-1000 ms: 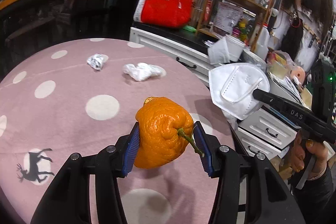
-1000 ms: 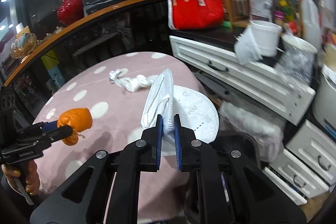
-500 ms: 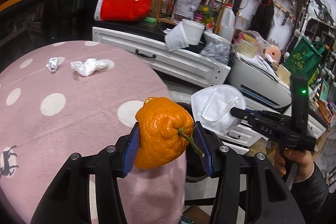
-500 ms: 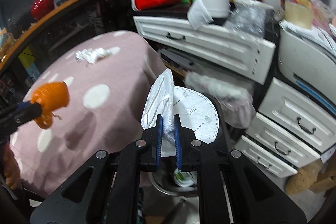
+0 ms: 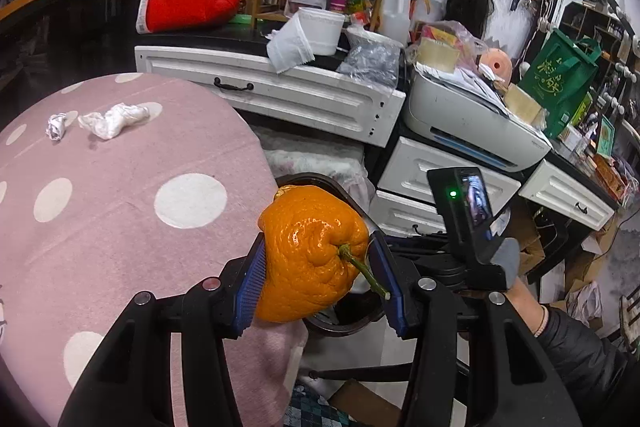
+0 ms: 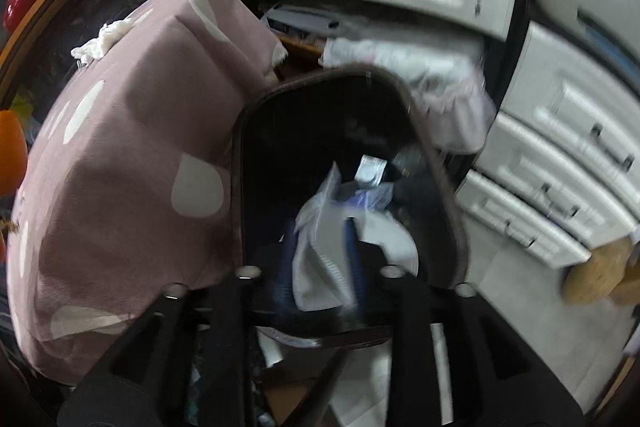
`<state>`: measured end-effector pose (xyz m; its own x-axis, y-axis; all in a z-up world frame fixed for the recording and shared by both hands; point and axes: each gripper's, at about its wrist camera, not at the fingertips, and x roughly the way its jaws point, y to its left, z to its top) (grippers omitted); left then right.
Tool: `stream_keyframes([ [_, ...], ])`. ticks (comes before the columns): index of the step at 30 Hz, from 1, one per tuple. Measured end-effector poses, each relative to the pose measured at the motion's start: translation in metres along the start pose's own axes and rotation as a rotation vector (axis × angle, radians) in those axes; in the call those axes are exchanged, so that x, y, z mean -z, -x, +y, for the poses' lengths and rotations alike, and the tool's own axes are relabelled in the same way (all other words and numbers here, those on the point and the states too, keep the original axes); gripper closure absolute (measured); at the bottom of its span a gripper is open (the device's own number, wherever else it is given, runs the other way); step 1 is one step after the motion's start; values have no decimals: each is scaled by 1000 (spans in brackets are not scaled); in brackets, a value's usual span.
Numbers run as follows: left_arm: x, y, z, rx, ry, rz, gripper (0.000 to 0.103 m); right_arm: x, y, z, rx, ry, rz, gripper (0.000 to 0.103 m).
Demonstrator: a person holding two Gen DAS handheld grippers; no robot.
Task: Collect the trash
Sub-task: 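Carry both to the black bin, open the right tool then the left tool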
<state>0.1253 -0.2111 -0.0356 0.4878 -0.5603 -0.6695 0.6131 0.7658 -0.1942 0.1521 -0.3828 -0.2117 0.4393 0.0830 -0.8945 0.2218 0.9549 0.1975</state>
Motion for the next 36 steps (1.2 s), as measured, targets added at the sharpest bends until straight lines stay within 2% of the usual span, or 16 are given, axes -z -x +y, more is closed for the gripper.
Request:
stream_keyframes([
  [1, 1, -2, -2, 1, -5, 6, 53, 1, 0, -1, 1, -7, -4, 49],
  [2, 1, -5, -4, 4, -13, 14, 53, 2, 1, -2, 11, -12, -15, 47],
  [7, 5, -21, -17, 19, -50, 51, 53, 0, 16, -16, 23, -57, -52, 45],
  [17, 9, -76, -46, 55, -119, 163, 53, 10, 60, -61, 130, -136, -128, 43],
  [21, 13, -100, -55, 40, -154, 216, 53, 21, 72, -76, 150, -169, -133, 43],
  [25, 15, -124, -58, 40, -142, 272, 53, 29, 76, -87, 155, -189, -136, 43],
  [36, 22, -162, -63, -40, -156, 339, 48, 34, 75, -95, 135, -214, -135, 43],
])
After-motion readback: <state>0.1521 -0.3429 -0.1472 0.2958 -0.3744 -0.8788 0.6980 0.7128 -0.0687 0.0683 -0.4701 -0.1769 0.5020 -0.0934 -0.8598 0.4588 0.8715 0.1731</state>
